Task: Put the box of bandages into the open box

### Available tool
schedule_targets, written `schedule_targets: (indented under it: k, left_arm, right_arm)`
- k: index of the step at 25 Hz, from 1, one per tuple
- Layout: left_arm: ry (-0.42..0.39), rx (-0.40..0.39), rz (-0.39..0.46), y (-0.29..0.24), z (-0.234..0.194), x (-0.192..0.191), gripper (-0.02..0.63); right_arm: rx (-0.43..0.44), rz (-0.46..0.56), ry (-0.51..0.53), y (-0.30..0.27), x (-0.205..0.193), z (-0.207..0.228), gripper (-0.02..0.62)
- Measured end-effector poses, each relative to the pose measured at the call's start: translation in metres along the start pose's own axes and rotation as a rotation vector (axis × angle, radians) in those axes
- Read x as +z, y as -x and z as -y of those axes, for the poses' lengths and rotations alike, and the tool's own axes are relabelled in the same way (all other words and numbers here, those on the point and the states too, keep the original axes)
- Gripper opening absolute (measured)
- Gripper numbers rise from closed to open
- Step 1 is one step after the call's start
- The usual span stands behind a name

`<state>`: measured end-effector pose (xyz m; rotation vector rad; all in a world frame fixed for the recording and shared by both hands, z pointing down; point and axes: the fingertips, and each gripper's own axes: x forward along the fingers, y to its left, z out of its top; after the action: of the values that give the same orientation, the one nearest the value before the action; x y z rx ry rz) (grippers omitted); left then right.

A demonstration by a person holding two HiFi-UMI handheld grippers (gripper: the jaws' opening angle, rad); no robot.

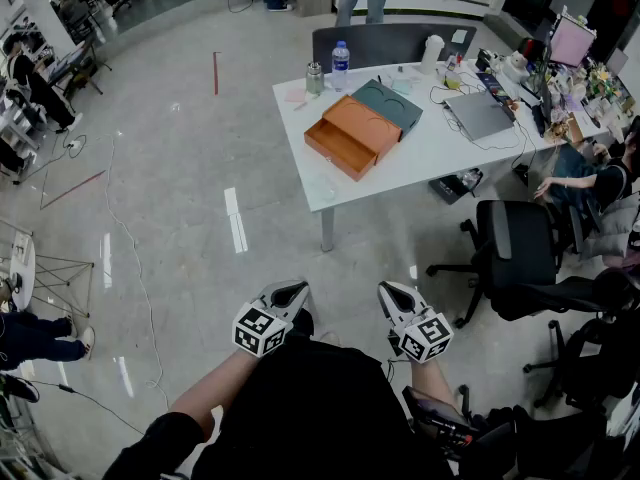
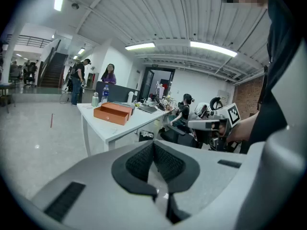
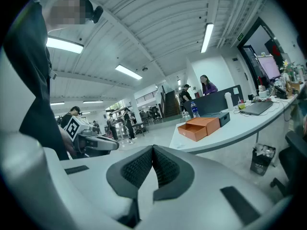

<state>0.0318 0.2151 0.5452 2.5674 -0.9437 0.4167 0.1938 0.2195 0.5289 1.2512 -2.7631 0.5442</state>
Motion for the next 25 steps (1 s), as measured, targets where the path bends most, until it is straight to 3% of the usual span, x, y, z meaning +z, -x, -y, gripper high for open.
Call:
schedule_targets:
  k: [7, 25]
  left_arm:
    - [-0.019, -0.008, 0.004, 0.009, 0.013, -0.002, 0.009]
    - [-0.013, 0.016, -0.041, 0.014, -0.006, -0.004, 0.009]
  right_arm:
    - [-0.015, 0.016, -0.002, 0.015, -0.001, -0.008, 0.025]
    - [-0.015, 0.028, -0.055, -0.012, -0.001, -0.003, 0.026]
